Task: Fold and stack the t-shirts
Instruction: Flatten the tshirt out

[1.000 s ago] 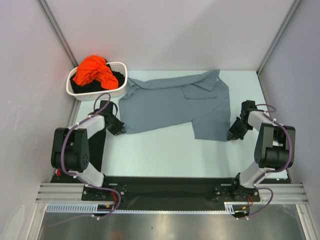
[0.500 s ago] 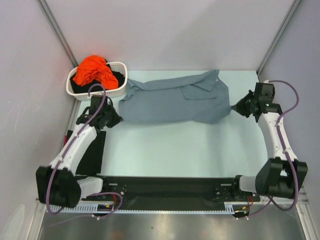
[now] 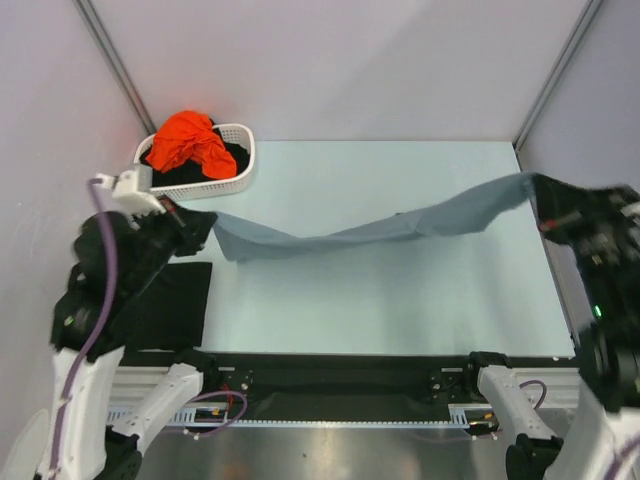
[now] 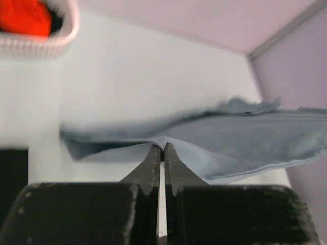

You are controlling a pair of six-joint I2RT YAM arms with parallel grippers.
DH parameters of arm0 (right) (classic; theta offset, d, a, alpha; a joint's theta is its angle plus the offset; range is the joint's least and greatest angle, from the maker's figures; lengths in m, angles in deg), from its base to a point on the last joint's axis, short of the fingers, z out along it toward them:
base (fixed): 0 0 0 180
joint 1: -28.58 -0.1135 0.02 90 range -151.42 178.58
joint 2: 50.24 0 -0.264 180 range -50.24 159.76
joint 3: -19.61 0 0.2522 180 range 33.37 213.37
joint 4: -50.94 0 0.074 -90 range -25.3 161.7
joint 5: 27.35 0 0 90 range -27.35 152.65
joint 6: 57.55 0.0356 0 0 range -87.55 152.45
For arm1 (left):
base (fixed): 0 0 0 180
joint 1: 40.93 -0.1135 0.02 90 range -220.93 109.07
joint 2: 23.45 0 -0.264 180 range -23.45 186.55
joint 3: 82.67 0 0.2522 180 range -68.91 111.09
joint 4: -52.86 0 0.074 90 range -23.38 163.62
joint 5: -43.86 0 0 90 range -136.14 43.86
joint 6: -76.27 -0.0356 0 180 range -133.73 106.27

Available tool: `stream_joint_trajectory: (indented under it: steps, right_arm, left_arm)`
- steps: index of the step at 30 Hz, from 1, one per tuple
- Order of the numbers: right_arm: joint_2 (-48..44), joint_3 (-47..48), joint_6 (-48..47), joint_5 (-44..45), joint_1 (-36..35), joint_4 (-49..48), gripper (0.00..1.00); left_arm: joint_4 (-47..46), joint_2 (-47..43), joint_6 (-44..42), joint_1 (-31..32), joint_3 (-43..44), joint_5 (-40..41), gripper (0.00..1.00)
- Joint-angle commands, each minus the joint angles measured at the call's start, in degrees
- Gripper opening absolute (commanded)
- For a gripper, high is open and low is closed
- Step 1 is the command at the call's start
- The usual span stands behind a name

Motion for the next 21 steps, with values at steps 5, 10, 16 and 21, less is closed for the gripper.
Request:
stream_joint_trajectory:
  steps: [5,10,16,21]
  right_arm:
    - [-4.0,16.4,-8.8,6.8,-0.1,-0.8,0.00]
    - [-2.3,22.5,-8.9,5.2,-0.1,-3.9,0.00]
    - [1.9,18.6,-14.5,6.6,0.6,-13.0,0.00]
    - [7.5,11.4,-15.0,11.2,0.0,-32.6,0.00]
  left_arm:
    - [-1.2,-1.4,-10.7,7.7,19.7,-4.4,0.00]
    - [-0.1,0.4,-12.4,10.2,28.5,-1.9,0.00]
    - [-3.5,1.3,-8.2,10.5,28.4,12.6,0.00]
    - [-23.7,7.1,-8.1,10.5,19.0,11.5,0.00]
